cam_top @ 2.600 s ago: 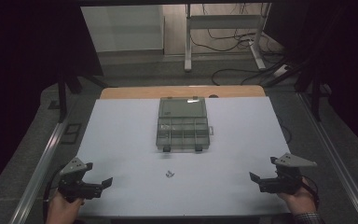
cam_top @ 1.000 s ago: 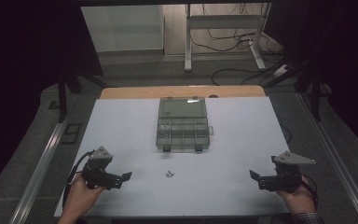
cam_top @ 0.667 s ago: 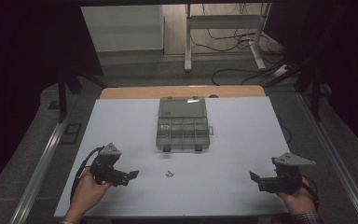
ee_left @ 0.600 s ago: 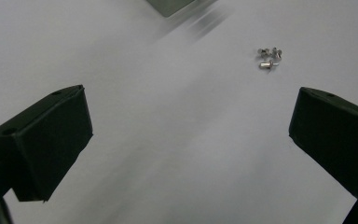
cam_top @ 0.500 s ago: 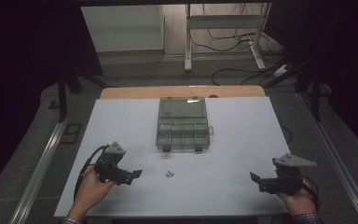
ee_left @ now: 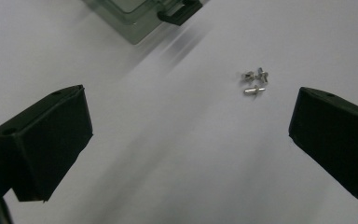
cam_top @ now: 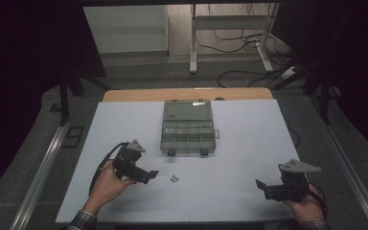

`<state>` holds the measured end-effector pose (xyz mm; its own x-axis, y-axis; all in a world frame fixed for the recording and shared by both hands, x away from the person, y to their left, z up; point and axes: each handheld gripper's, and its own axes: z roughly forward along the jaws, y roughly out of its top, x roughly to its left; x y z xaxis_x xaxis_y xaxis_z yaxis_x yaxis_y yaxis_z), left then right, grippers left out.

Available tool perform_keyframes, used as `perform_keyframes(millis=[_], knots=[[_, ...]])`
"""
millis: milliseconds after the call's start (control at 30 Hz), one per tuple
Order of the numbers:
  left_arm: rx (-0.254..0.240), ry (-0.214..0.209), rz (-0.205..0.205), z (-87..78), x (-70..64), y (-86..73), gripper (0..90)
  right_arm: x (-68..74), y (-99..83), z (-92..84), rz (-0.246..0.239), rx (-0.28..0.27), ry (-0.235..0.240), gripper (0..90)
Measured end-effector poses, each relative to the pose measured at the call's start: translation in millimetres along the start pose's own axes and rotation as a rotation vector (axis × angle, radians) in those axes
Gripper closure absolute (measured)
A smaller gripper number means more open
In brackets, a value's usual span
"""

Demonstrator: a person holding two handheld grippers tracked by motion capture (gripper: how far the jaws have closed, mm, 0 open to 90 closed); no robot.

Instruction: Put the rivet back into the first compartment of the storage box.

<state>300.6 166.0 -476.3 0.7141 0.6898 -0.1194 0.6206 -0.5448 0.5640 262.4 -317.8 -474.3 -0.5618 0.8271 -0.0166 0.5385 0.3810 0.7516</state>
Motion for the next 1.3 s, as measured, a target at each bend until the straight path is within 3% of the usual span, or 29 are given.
perform_keyframes(millis=[300, 633, 733, 833, 1067, 1300], knots=[[0.075, -0.016, 0.066, 22.9, -12.9, 20.6, 0.0, -0.8, -0.2, 0.8, 0.001, 0.002, 0.002, 0.0], [0.109, -0.036, 0.102, 40.8, -23.0, 32.9, 10.4, -1.2, -0.3, 2.0, -0.005, 0.008, 0.007, 0.0], [0.134, -0.042, 0.133, 47.1, -26.6, 38.0, 17.0, -1.2, -0.3, 2.5, -0.007, 0.012, 0.01, 0.0], [0.153, -0.056, 0.163, 51.2, -29.4, 41.2, 29.5, -0.8, -0.4, 2.7, -0.009, 0.015, 0.011, 0.0], [0.176, -0.078, 0.188, 59.1, -32.6, 43.0, 55.0, -0.5, -0.6, 3.3, -0.015, 0.021, 0.018, 0.0], [0.201, -0.089, 0.214, 66.3, -36.6, 43.3, 63.4, 0.1, -0.7, 3.9, -0.021, 0.028, 0.021, 0.0]])
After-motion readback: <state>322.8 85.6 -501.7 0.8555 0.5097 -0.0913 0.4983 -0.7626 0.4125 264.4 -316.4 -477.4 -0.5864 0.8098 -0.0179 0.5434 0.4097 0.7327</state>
